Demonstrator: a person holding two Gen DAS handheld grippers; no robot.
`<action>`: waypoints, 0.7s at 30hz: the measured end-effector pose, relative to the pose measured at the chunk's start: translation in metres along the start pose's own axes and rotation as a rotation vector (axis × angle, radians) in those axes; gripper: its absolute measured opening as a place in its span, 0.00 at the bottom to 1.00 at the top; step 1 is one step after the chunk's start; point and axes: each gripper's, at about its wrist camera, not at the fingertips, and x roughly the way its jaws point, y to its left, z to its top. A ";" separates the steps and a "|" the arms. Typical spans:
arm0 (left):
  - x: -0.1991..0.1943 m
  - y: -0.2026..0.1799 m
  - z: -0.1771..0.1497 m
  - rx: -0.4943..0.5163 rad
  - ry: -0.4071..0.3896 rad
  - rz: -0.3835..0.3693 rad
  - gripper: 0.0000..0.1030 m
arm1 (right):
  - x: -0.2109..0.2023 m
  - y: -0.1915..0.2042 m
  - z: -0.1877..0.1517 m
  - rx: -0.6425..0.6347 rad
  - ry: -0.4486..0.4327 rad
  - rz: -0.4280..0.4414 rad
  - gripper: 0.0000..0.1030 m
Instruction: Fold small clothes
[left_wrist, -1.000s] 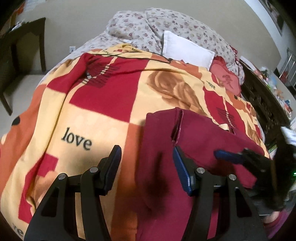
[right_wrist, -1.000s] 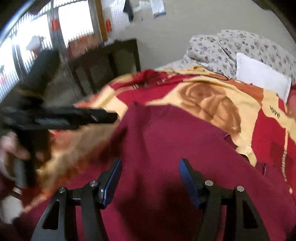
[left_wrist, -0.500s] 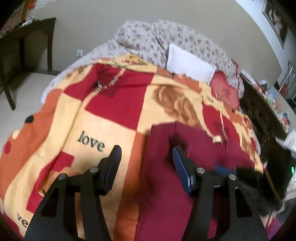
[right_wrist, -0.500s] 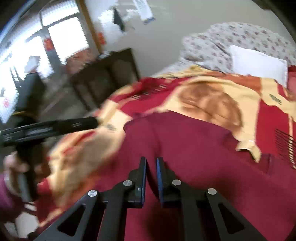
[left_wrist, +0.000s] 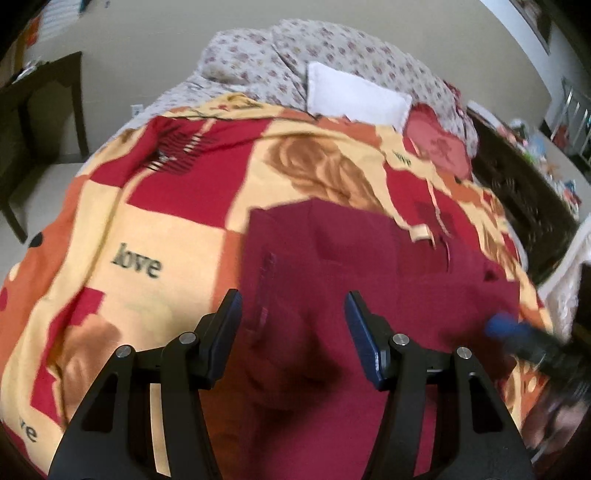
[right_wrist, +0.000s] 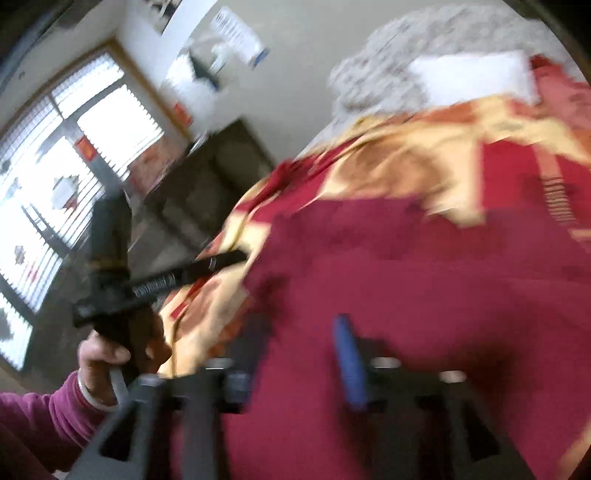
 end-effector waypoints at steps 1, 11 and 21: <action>0.003 -0.003 -0.002 0.005 0.003 0.004 0.56 | -0.014 -0.016 0.001 0.007 -0.012 -0.086 0.48; 0.052 -0.012 -0.019 0.013 0.101 0.110 0.56 | -0.021 -0.130 0.007 0.177 0.058 -0.299 0.38; 0.026 -0.012 -0.024 0.009 0.079 0.089 0.56 | -0.089 -0.078 -0.066 0.044 0.105 -0.262 0.47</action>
